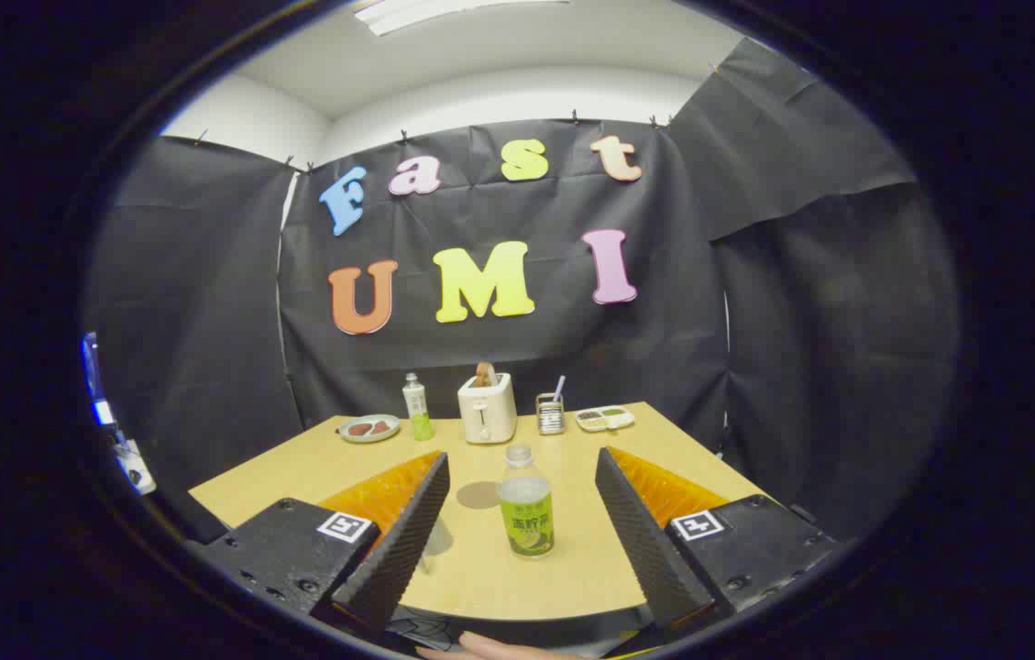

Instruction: Take the bottle from table, then pour the juice into the cup, finally place the bottle on the coaster

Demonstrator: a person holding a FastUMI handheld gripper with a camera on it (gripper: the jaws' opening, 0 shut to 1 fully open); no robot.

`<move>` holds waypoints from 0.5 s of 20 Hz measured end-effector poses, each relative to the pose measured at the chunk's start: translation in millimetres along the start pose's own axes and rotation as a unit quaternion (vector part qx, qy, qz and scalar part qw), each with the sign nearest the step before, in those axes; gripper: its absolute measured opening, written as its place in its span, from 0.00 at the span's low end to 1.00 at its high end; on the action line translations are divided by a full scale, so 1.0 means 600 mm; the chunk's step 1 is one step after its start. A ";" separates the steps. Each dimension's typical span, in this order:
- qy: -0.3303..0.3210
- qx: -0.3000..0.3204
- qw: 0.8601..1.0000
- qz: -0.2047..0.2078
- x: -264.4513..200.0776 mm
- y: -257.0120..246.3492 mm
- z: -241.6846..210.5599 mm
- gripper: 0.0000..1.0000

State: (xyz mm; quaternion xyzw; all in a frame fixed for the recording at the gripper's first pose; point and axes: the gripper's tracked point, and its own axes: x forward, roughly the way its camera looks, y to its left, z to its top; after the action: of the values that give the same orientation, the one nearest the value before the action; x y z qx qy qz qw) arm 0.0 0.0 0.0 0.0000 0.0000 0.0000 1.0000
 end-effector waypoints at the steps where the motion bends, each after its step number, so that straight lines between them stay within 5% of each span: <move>1: -0.001 0.001 1.000 -0.001 -0.005 -0.001 0.003 1.00; 10: -0.019 -0.046 0.999 -0.022 -0.059 0.003 0.039 1.00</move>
State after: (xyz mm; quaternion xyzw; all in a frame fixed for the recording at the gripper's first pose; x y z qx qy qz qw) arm -35.5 1.9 23.4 -0.0462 -0.0193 -0.0218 0.9985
